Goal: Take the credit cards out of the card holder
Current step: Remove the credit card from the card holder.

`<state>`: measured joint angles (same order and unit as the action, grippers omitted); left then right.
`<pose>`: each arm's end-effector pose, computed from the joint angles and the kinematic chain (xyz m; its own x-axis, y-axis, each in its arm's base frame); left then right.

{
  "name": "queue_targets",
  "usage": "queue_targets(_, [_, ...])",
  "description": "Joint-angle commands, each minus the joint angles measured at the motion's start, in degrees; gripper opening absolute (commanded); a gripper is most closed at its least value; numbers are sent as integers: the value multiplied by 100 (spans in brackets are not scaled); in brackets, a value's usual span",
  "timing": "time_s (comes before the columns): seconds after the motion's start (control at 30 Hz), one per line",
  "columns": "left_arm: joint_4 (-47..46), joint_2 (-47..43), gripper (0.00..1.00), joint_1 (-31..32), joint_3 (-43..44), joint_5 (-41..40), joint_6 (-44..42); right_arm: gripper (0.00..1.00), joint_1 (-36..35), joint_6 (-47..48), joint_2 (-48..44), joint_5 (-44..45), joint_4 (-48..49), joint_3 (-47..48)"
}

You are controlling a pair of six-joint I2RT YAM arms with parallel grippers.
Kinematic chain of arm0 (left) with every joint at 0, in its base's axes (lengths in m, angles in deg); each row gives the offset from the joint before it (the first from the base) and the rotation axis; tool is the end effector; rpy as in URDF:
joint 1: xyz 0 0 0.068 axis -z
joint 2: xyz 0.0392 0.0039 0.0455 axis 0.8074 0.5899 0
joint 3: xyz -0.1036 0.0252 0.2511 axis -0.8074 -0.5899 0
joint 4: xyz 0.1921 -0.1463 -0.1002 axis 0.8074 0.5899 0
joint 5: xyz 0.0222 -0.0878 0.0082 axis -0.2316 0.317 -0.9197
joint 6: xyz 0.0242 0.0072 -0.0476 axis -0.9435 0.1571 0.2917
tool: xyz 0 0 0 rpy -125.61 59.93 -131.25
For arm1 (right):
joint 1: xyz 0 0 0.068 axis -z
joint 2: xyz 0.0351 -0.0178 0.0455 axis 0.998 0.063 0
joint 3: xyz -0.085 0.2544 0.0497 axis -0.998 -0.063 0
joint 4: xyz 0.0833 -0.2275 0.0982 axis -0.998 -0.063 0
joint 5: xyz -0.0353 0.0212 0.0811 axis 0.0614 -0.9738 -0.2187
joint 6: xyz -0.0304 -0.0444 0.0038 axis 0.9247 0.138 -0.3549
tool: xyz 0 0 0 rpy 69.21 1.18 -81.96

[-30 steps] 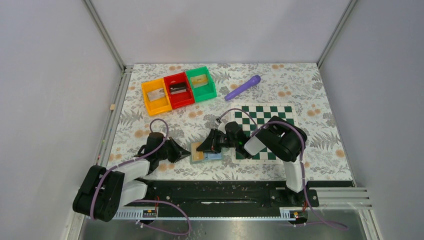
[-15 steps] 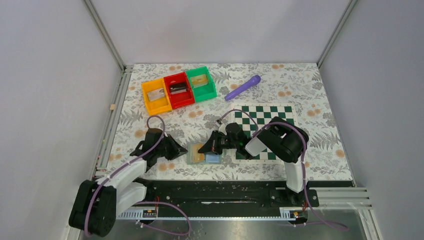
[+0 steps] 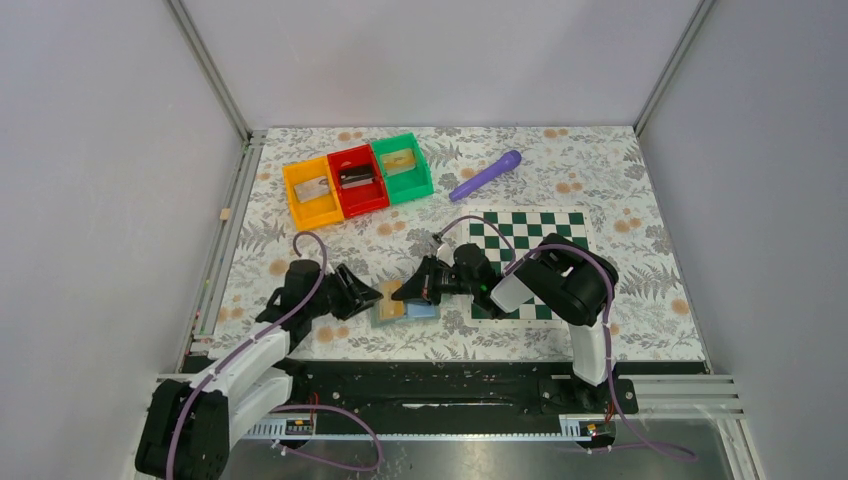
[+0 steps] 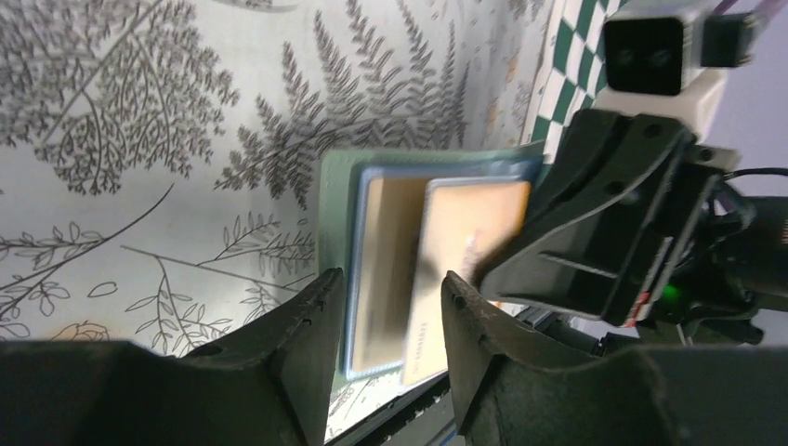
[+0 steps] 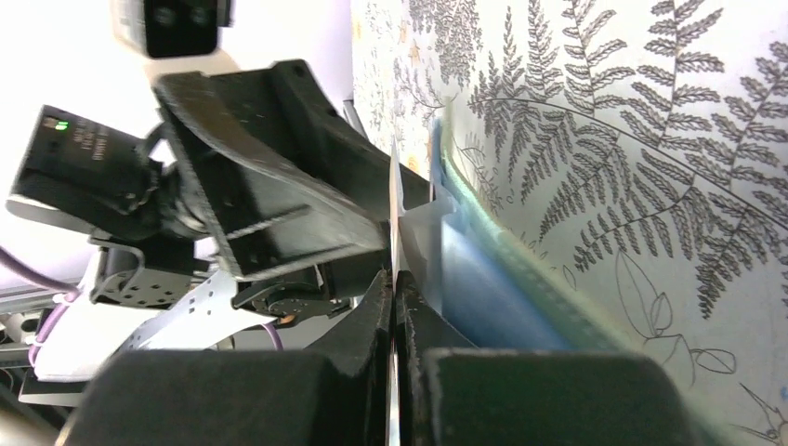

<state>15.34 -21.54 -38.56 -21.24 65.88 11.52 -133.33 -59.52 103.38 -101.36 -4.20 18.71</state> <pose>0.1581 -0.0581 0.1524 -0.7973 -0.5358 -0.2780 -0.1414 0.6135 -0.7769 0.2246 0.2685 0.1113 -0.9699 0.1330 -0.2040 -0.1758 0.1972 0.9645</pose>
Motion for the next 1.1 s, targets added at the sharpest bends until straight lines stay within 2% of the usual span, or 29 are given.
queue_targets(0.0, [-838,243,44,-20,-255,449,107,0,44,-195,36,-151,638,9])
queue_targets(0.13, [-1367,433,45,-17,-442,593,274,0,44,-208,18,-156,663,-3])
queue_targets(0.47, [-2481,655,39,-17,-801,1036,680,0,44,-340,144,-164,770,20])
queue_targets(0.53, [-2540,656,31,-13,-809,1091,707,0,44,-337,151,-167,765,11])
queue_targets(0.6, [-2578,649,13,-17,-823,1099,750,0,44,-324,147,-160,731,3])
queue_targets(0.67, [-2588,656,0,-21,-830,1072,785,0,50,-282,129,-159,664,-5])
queue_targets(0.8, [-2501,663,0,-26,-850,975,811,17,89,-265,80,-128,704,-131])
queue_targets(0.87, [-2371,649,0,-36,-851,882,765,21,125,-280,55,-107,774,-220])
queue_targets(0.93, [-2308,663,0,-48,-851,839,719,17,164,-282,32,-115,815,-278])
queue_targets(1.0, [-2284,693,0,-63,-851,826,700,6,192,-282,25,-138,851,-299])
queue_targets(1.07, [-2260,729,0,-77,-851,803,685,0,227,-320,38,-163,961,-338])
